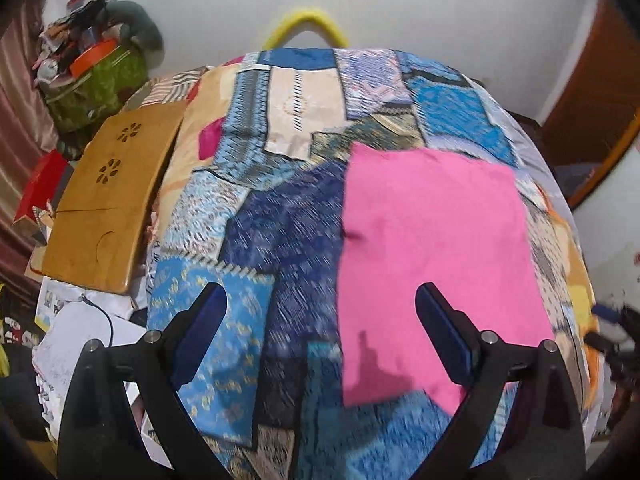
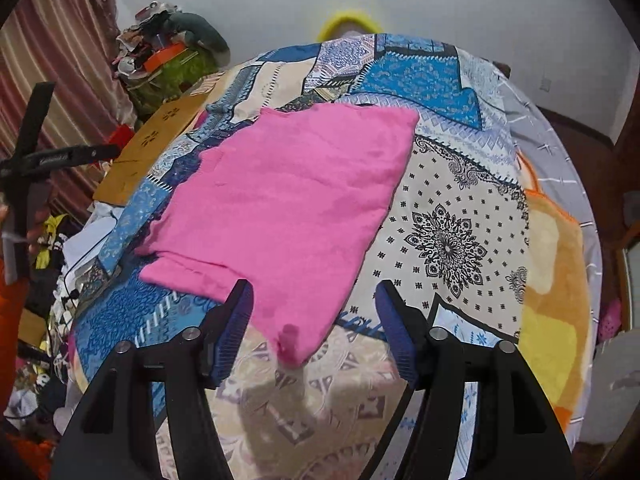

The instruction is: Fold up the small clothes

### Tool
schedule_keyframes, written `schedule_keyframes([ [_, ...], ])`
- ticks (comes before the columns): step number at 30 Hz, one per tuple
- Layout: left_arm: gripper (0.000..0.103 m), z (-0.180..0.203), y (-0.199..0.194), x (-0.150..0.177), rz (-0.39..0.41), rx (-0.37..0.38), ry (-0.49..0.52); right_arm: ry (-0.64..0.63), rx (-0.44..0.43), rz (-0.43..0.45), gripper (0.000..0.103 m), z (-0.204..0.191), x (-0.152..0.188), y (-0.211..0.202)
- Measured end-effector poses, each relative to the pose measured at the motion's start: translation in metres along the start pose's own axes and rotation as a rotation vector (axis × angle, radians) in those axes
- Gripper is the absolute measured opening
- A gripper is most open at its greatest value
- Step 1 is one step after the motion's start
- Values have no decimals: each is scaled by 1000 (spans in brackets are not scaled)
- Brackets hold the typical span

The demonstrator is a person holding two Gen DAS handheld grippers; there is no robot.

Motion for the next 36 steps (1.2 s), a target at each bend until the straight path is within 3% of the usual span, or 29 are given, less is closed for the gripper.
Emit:
schedule_keyframes([
  [5, 96, 25, 3, 40, -56, 33, 76, -36, 20, -15, 67, -9, 7, 3],
  [15, 96, 81, 33, 114, -173, 70, 255, -92, 3, -126, 67, -30, 33, 37],
  [19, 97, 95, 36, 116, -132, 29, 321, -113, -7, -134, 67, -36, 38, 46],
  [25, 98, 106, 48, 101, -80, 35, 350, -107, -38, -131, 67, -35, 32, 58],
  [28, 96, 106, 59, 90, -47, 27, 338, -93, -70, -131, 58, -36, 30, 64],
  [32, 57, 113, 68, 84, -73, 104, 317, -97, -83, -123, 39, -38, 28, 68],
  [36, 13, 125, 71, 83, -77, 101, 365, -99, -83, -110, 13, -39, 26, 71],
])
Point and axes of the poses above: each gripper's, at about its wrist camera, not at the fingertips, and y roughly the way its jaws point, z to its right, x to its underside, the point moved 7 cm from there along y, roughly the way its jaws point, and after that the axes turned 1 degree about -z, right-handed, at the moved point
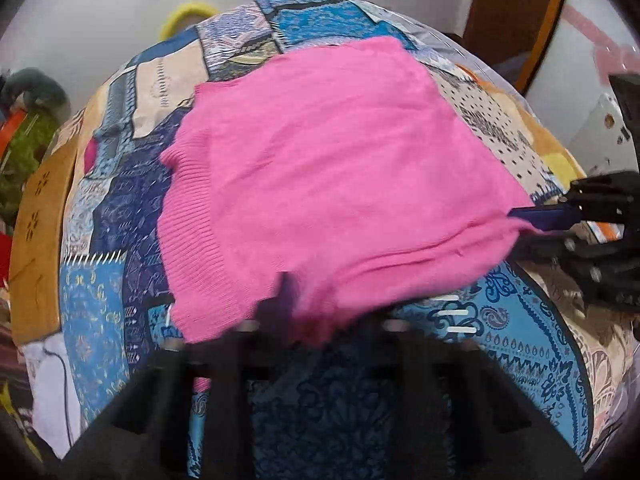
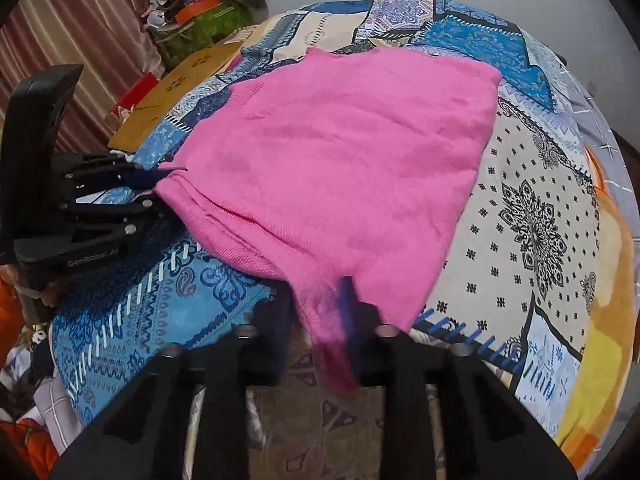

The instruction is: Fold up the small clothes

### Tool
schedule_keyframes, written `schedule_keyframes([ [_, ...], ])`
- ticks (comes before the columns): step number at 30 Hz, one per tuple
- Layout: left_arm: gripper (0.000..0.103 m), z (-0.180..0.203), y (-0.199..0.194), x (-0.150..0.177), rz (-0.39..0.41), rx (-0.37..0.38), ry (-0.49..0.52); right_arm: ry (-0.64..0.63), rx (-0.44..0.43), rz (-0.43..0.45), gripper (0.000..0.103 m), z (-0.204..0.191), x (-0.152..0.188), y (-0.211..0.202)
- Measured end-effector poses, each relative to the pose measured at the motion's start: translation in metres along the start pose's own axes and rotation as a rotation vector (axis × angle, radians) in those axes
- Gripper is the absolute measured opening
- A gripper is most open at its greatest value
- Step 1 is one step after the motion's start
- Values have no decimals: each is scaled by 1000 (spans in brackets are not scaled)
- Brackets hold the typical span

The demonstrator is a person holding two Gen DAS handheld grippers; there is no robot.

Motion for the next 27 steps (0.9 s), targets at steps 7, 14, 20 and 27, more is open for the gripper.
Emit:
schedule_keyframes([
  [7, 9, -4, -8, -24, 25, -47, 6, -21, 20, 51, 9, -1, -13, -12],
  [14, 9, -11, -49, -90, 163, -96, 32, -24, 72, 167, 9, 14, -62, -49],
  [20, 9, -25, -59, -149, 220, -130, 57, -28, 130, 243, 9, 37, -116, -71],
  [27, 9, -49, -14, -204, 163, -101, 38, 9, 163, 226, 9, 75, -169, -43],
])
Point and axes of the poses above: each gripper's, at about its wrist camera, not at the fingertips, and y roughly the way its jaws point, z to its right, x to its underside, the point moved 7 cm from there along y, roughly the way its jaws point, and after that the axes turned 1 degree about -z, right-handed, at the moved point
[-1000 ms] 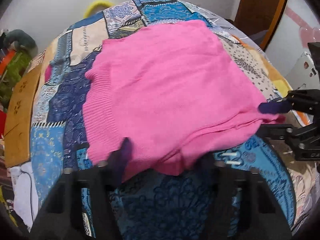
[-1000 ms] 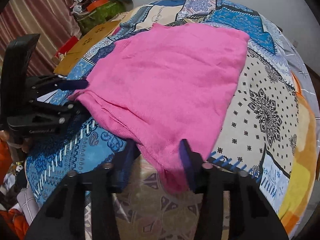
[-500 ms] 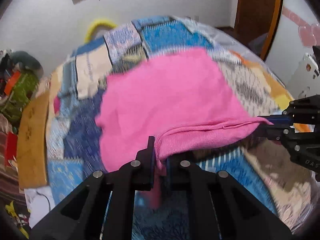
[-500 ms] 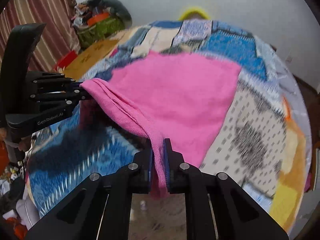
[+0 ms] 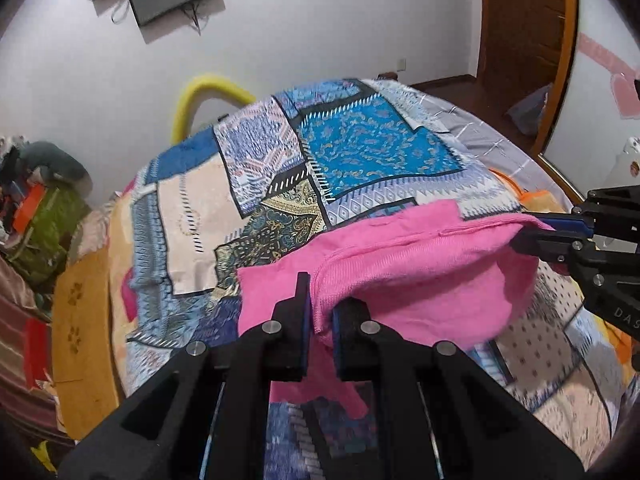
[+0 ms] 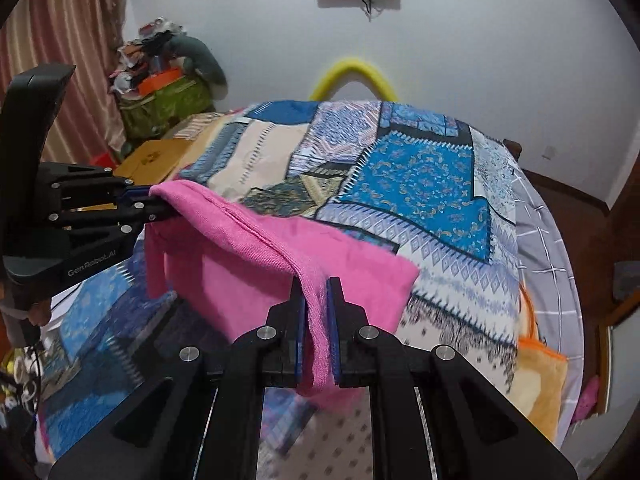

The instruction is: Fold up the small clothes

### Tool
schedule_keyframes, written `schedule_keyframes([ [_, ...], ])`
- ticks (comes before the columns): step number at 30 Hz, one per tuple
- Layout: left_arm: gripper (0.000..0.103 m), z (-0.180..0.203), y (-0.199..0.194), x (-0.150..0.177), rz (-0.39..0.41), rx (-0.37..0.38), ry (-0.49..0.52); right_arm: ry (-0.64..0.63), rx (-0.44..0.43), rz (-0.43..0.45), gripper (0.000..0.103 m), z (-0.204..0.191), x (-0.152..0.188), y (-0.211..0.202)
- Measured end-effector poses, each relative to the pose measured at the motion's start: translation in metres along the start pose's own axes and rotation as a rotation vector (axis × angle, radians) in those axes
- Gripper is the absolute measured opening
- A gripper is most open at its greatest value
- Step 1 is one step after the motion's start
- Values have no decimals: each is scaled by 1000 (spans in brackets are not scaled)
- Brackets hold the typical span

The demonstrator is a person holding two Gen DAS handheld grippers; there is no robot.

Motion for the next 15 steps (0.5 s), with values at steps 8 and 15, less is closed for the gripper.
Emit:
schedule_keyframes([
  [8, 10, -19, 92, -13, -100, 6, -31, 20, 32, -86, 9, 31, -15, 73],
  [15, 12, -49, 127, -13, -143, -80, -62, 63, 64, -103, 10, 53, -15, 101],
])
Point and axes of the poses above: each gripper's, at about its wrist camera, not at the fingertips, and y roughly the way its jaws point, z to its right, x to its underside, the point moved 7 cm from there along y, roughly the way its jaws point, and after that the axes turned 1 degree about -z, right-handed, at the moved point
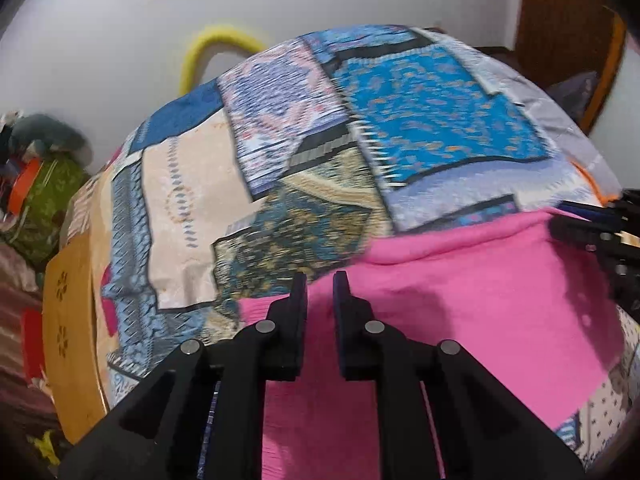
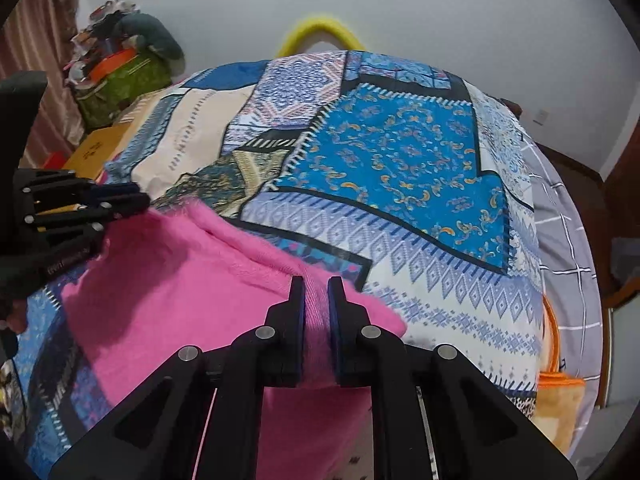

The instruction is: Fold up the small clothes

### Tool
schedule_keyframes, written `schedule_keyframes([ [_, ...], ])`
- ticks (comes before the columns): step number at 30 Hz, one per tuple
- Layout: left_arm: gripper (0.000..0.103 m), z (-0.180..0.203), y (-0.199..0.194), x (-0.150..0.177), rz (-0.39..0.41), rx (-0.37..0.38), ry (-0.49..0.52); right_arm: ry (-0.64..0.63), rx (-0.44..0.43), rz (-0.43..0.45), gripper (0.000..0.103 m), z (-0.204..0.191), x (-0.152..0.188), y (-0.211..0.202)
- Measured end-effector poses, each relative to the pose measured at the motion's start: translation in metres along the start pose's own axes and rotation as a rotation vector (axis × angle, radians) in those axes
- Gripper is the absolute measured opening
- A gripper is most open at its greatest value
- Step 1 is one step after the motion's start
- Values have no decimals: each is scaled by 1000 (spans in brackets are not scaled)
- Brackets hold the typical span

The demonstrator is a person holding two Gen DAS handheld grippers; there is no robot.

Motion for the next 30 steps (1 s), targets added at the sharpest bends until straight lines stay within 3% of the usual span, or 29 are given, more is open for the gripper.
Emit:
schedule_keyframes([
  [4, 23, -32, 0, 9, -18, 2, -96, 21, 1, 14, 16, 7, -1, -9],
  [6, 47, -48, -7, 17, -15, -16, -135, 30, 3, 29, 29, 10, -2, -19],
  [10, 64, -67, -28, 38, -2, -21, -158, 59, -10, 51, 52, 15, 0, -44],
  [12, 81, -71, -35, 49, -19, -19, -164, 69, -16, 42, 67, 15, 4, -52],
  [14, 87, -73, -40, 59, -37, -10, -180, 76, -28, 26, 71, 15, 11, -57],
  [20, 89, -61, -32, 99, -137, 161, -303, 147, -90, -11, 72, 16, 41, -55],
  [23, 89, -56, -22, 109, -172, 210, -355, 203, -128, -42, 72, 17, 59, -46],
  [30, 89, -41, 5, 108, -211, 343, -448, 238, -173, -90, 72, 11, 78, -20],
])
Point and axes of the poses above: each gripper's, at about its wrist camera, not at the fingertips, and y roughly the way its jaws point, z to its right, x to its underside, the point moved 7 cm from there along y, roughly the way its jaws point, and after that the axes turned 1 degree about -z, right-handed, at the moved point
